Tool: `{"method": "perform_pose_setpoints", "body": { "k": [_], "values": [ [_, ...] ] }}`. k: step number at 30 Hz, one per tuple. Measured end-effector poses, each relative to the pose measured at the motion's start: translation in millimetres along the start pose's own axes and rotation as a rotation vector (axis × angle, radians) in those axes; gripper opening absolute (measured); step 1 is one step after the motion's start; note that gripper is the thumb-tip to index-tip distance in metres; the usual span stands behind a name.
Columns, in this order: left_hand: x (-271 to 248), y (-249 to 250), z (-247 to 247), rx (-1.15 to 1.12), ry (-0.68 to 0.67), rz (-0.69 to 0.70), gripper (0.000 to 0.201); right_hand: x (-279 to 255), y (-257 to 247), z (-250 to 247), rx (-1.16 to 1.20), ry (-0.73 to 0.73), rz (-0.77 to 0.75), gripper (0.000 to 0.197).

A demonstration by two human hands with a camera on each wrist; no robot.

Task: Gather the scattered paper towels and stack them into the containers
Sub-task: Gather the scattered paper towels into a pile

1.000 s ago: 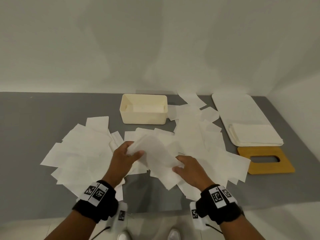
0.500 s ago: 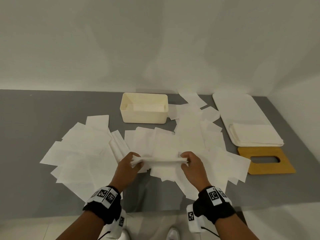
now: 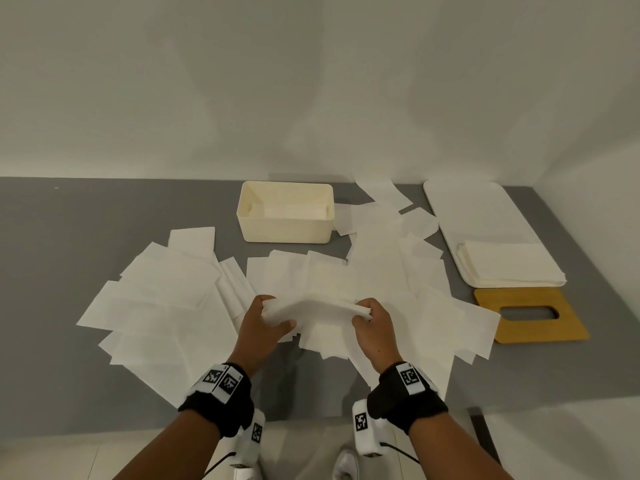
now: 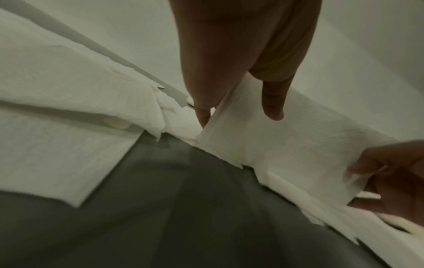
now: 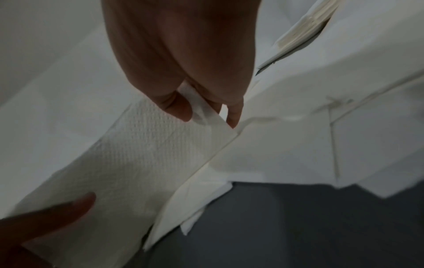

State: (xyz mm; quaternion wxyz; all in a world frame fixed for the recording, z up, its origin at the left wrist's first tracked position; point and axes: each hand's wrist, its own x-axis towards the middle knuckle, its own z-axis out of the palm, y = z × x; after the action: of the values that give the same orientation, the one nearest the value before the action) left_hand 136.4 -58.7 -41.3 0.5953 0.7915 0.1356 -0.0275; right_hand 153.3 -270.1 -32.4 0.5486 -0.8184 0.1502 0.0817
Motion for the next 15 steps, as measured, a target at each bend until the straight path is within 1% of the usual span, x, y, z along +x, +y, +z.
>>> {"method": "perform_pose_setpoints", "body": {
  "k": [3,4,6,8,10,11,12,13,14,15],
  "values": [
    [2.7,2.1,0.2,0.003,0.022,0.023,0.031,0.5,-2.1,1.3,0.049,0.028,-0.012,0.017],
    [3.9,2.8,-0.5,-0.012,0.03,0.035,0.031,0.7,-2.4,0.2,0.067,0.029,-0.019,0.017],
    [6.8,0.8,-2.3,-0.041,0.039,0.035,0.039,1.5,-0.9,-0.5,0.079,0.012,0.0,0.018],
    [6.4,-6.4,-2.8,-0.058,0.041,0.007,0.045,2.3,4.7,3.8,0.081,-0.043,0.036,0.028],
    [3.4,-11.1,-2.3,-0.036,0.033,0.014,0.042,1.3,7.1,8.2,0.105,-0.041,0.068,0.042],
    [3.1,-12.3,-2.1,-0.021,0.032,0.023,0.037,1.9,7.7,8.7,0.12,-0.02,0.066,0.038],
    [3.4,-12.5,-2.4,-0.013,0.042,0.025,0.033,0.6,5.9,7.9,0.14,-0.003,0.046,0.028],
    [4.2,-12.0,-2.9,-0.03,0.059,0.018,0.031,1.6,5.2,6.9,0.16,0.007,0.039,0.027],
    [5.5,-11.2,-3.7,-0.077,0.081,0.002,0.032,3.4,4.4,5.7,0.175,0.018,0.025,0.03],
    [6.8,-10.7,-4.5,-0.113,0.089,-0.013,0.036,3.9,2.5,4.6,0.178,0.021,0.021,0.028]
  ]
}}
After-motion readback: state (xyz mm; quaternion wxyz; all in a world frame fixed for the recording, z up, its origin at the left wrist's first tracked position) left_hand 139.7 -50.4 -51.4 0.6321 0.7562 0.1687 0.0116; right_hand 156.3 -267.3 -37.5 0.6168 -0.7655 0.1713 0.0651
